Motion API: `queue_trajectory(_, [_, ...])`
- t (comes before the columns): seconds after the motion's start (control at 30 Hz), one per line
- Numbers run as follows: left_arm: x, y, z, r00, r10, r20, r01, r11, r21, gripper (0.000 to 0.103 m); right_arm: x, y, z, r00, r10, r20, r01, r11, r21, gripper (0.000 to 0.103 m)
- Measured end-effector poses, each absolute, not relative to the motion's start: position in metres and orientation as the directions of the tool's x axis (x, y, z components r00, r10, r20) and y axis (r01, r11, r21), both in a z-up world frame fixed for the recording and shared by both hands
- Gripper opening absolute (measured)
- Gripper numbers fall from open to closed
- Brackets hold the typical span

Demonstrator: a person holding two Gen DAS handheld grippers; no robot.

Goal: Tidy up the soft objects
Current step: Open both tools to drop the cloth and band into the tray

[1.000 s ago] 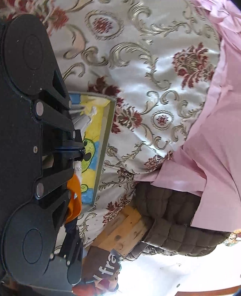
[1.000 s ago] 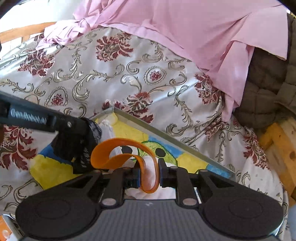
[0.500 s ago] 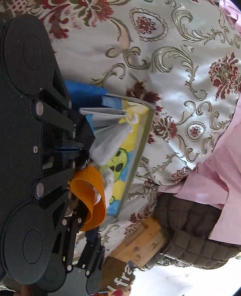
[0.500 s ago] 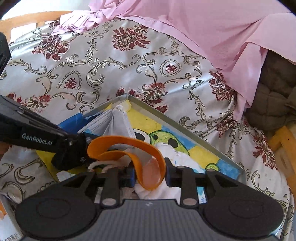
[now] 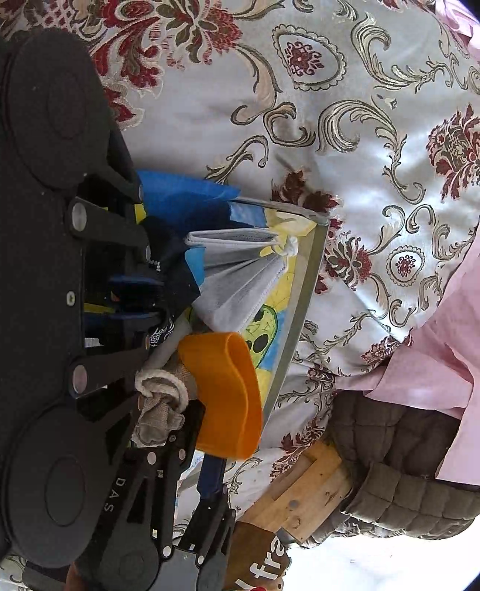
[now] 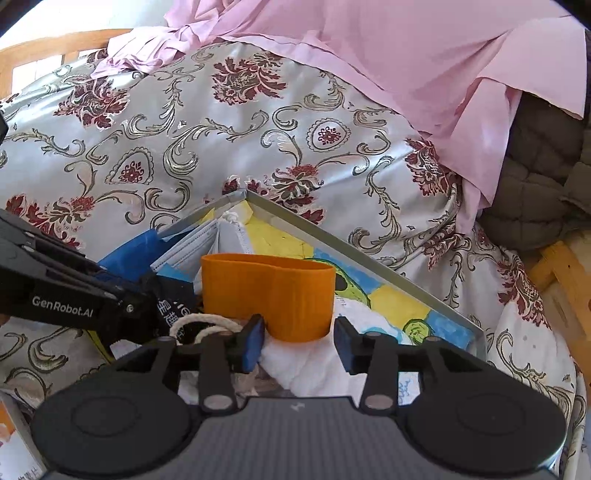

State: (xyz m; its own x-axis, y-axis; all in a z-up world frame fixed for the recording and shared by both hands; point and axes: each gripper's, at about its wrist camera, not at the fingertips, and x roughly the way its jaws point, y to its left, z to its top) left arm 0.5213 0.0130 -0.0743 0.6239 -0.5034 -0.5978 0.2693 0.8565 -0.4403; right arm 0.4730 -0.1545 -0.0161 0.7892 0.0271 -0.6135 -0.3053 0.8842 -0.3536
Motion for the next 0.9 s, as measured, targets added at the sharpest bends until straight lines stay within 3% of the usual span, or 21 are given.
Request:
queue_trajectory(0.13, [0.519,0.012,-0.071,0.630,-0.494,-0.599,0.273,0.863,-0.425,0.021,0.469,-0.159,-0.013,0.794,0.023,-0.608,-0.291,0.892,-0.347,0.056])
queue_trajectory(0.47, [0.501,0.008,-0.057,0.692,-0.443,-0.570,0.272,0.891,-0.363,0.053,0.443,-0.169,0.000,0.820,0.048,-0.571,-0.248,0.928,-0.279,0.081])
queue_trajectory(0.6, [0.488,0.007,-0.048,0.725,-0.421,-0.545,0.273,0.902,-0.334,0.066,0.428,-0.170,0.006,0.828,0.072,-0.557,-0.247,0.937,-0.247,0.085])
queue_trajectory(0.9, [0.446,0.012,-0.027,0.787,-0.370,-0.493,0.253,0.924,-0.289,0.078,0.389,-0.180,0.025,0.857,0.077,-0.510,-0.188,0.967,-0.170,0.093])
